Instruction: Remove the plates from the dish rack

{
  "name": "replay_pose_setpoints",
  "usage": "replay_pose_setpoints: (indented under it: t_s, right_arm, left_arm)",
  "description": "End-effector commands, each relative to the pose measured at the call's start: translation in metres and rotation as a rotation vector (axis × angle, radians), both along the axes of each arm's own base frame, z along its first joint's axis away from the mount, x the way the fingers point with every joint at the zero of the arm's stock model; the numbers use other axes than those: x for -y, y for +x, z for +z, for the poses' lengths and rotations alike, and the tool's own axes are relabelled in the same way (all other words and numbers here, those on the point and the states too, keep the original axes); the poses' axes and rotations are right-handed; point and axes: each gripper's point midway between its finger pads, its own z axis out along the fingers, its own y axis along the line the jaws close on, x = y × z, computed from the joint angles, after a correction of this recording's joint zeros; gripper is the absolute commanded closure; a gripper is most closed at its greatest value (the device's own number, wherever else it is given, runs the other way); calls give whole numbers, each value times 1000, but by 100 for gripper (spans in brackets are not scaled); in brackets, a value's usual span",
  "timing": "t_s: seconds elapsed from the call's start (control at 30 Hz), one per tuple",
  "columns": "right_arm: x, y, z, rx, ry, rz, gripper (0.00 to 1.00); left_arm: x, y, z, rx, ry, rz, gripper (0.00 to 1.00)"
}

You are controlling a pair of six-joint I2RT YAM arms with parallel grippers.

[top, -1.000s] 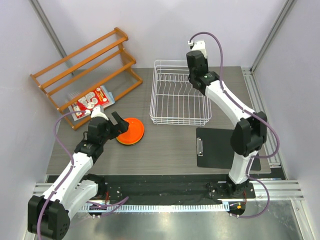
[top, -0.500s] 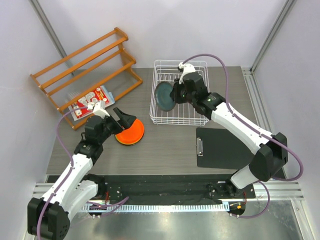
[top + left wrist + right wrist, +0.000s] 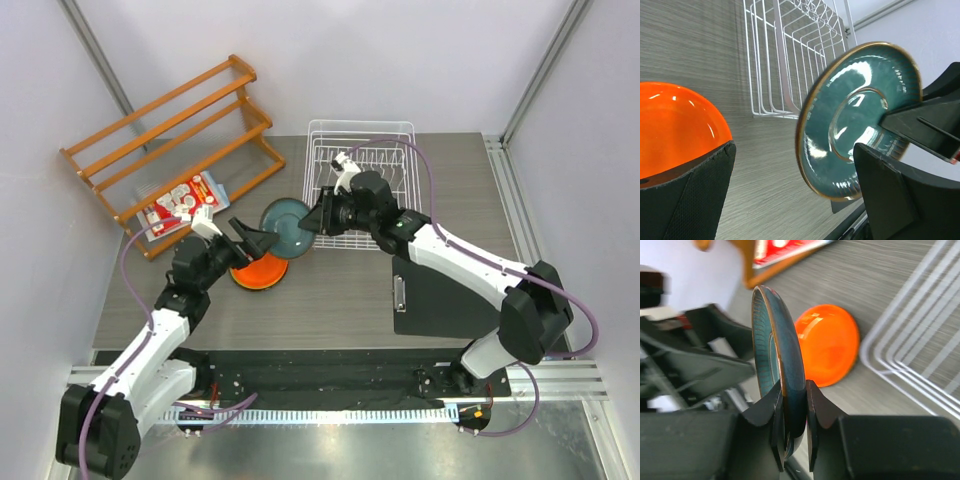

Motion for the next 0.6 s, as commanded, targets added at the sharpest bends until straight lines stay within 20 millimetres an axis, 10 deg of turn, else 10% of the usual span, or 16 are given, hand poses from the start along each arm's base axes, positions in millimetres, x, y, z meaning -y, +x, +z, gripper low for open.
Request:
replay_pose_setpoints:
  t_s: [0.0,0.1,0.27,0.5,0.57]
  right_arm:
    - [-34,-15,57,46,278,119,99]
    - [-44,-25,54,-5,344,166,99]
    - [-54,-33,48,-73,411,224,99]
    - [-60,-32,41,-79,391,250,97]
    - [-57,-26,37,-63,341,221,64]
  left_arm:
    - [7,5,16,80,-50,-28,1]
    - [7,5,16,91,-57,-29,21]
    - [6,4,20,113,-64,-26,100]
    - [-5,-1,19,126,-33,26,100]
    - [-15,-5,21,128,-3,72,100]
